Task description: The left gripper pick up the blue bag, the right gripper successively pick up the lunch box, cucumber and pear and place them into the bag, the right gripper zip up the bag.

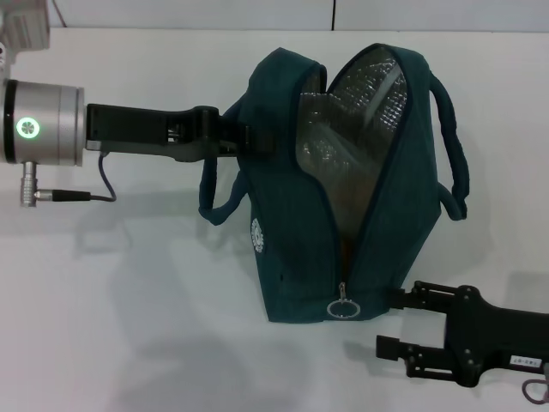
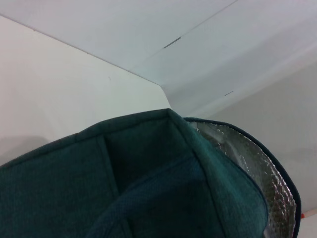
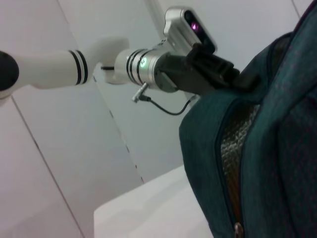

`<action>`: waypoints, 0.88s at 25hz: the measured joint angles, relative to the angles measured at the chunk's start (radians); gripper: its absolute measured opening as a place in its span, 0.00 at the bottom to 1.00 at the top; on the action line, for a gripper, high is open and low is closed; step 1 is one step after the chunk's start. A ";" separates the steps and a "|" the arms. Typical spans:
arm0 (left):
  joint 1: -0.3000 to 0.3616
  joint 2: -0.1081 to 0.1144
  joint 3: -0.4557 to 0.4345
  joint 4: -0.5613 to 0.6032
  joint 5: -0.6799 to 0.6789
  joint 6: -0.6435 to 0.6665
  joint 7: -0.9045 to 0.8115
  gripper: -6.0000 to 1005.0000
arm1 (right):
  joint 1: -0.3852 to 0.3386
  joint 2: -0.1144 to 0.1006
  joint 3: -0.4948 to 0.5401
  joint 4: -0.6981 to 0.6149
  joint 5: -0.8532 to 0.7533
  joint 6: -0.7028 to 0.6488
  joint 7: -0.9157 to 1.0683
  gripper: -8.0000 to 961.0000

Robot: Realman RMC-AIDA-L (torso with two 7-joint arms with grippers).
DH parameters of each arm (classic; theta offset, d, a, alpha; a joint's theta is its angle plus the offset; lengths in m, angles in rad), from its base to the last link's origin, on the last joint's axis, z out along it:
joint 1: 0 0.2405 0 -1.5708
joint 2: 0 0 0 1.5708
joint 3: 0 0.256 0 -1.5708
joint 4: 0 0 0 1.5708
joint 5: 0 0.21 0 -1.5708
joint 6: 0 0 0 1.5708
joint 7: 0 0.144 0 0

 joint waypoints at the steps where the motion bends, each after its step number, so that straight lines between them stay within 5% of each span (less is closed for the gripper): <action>1: 0.000 0.000 0.000 0.000 0.000 0.000 0.000 0.07 | 0.006 0.000 -0.013 0.001 0.004 0.009 0.000 0.72; 12: -0.002 -0.002 0.000 0.000 0.000 -0.003 0.000 0.07 | 0.053 0.001 -0.362 -0.012 0.305 0.164 0.007 0.72; 22: -0.002 -0.002 0.000 0.000 -0.004 -0.003 0.002 0.08 | 0.046 0.001 -0.404 -0.011 0.388 0.165 0.001 0.72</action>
